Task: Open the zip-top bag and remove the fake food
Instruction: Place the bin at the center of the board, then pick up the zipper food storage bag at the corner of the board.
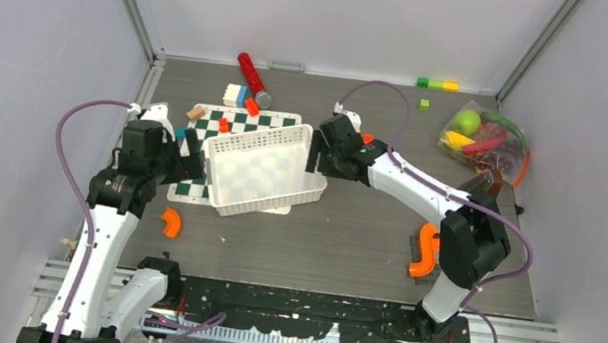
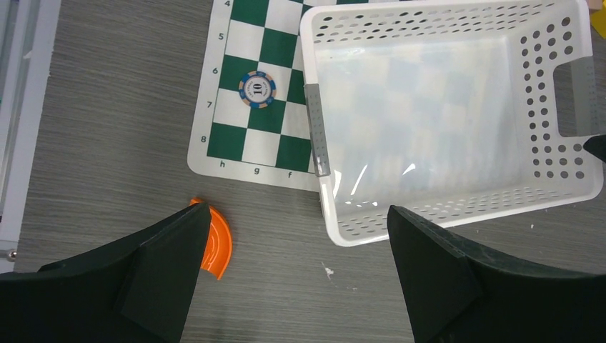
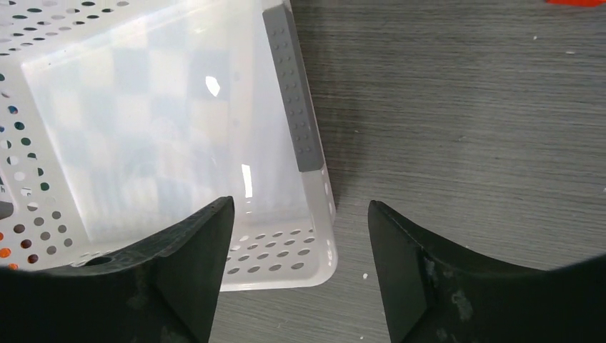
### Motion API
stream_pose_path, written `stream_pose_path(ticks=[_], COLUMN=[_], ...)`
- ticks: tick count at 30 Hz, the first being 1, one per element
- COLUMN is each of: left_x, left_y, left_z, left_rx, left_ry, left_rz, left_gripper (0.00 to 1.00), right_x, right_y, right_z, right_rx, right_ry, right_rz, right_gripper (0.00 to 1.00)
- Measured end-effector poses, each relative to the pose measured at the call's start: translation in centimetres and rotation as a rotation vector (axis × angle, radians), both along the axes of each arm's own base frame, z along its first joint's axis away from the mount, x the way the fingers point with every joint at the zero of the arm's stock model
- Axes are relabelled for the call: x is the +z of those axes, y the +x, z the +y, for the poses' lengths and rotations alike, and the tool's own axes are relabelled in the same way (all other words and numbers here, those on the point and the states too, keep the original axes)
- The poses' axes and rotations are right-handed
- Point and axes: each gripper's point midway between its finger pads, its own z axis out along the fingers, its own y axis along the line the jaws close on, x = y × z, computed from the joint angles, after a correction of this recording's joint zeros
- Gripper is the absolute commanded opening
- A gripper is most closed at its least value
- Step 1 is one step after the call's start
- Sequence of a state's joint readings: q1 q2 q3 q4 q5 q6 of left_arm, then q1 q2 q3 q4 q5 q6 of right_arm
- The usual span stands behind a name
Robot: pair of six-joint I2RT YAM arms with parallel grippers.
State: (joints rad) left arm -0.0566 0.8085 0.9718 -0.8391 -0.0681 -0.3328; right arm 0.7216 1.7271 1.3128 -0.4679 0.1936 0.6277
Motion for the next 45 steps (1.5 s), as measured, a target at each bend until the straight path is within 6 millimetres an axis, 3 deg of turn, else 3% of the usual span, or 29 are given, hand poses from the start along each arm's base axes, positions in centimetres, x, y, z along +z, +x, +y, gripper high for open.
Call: stream_pose_path(ticks=[5, 8, 12, 17, 19, 23, 28, 36, 41, 45], left_x=[0.0, -0.1, -0.1, -0.4, -0.6, -0.9, -0.9, -1.0, -1.1, -1.1], left_y=[0.0, -0.1, -0.1, 0.1, 0.2, 0.3, 0.3, 0.3, 0.3, 0.3], left_z=[0.3, 0.4, 0.4, 0.4, 0.4, 0.3, 0.1, -0.2, -0.3, -0.4], left_rx=[0.014, 0.018, 0.020, 0.019, 0.019, 0.012, 0.006, -0.009, -0.013, -0.017], left_ry=[0.011, 0.014, 0.016, 0.016, 0.017, 0.012, 0.007, -0.005, -0.008, -0.011], left_rz=[0.001, 0.004, 0.004, 0.016, 0.026, 0.039, 0.041, 0.048, 0.050, 0.050], left_gripper=[0.98, 0.98, 0.98, 0.98, 0.98, 0.98, 0.98, 0.98, 0.98, 0.98], right_x=[1.1, 2.2, 3.9, 5.7, 6.5, 8.7, 10.3, 8.9, 5.5, 1.9], right_y=[0.7, 1.7, 4.5, 7.6, 8.3, 10.0, 12.0, 16.5, 19.2, 19.4], right_z=[-1.5, -4.3, -10.3, -19.8, -22.7, -27.5, -32.2, -37.0, -37.5, -37.5], right_rx=[-0.042, -0.105, -0.255, -0.491, -0.561, -0.685, -0.805, -0.914, -0.911, -0.895], right_ry=[-0.030, -0.039, -0.046, -0.060, -0.066, -0.075, -0.095, -0.137, -0.169, -0.208], right_rz=[-0.021, -0.025, -0.046, -0.063, -0.074, -0.111, -0.147, -0.123, -0.047, 0.042], right_gripper=[0.80, 0.82, 0.87, 0.95, 0.96, 0.99, 1.00, 0.99, 1.00, 0.99])
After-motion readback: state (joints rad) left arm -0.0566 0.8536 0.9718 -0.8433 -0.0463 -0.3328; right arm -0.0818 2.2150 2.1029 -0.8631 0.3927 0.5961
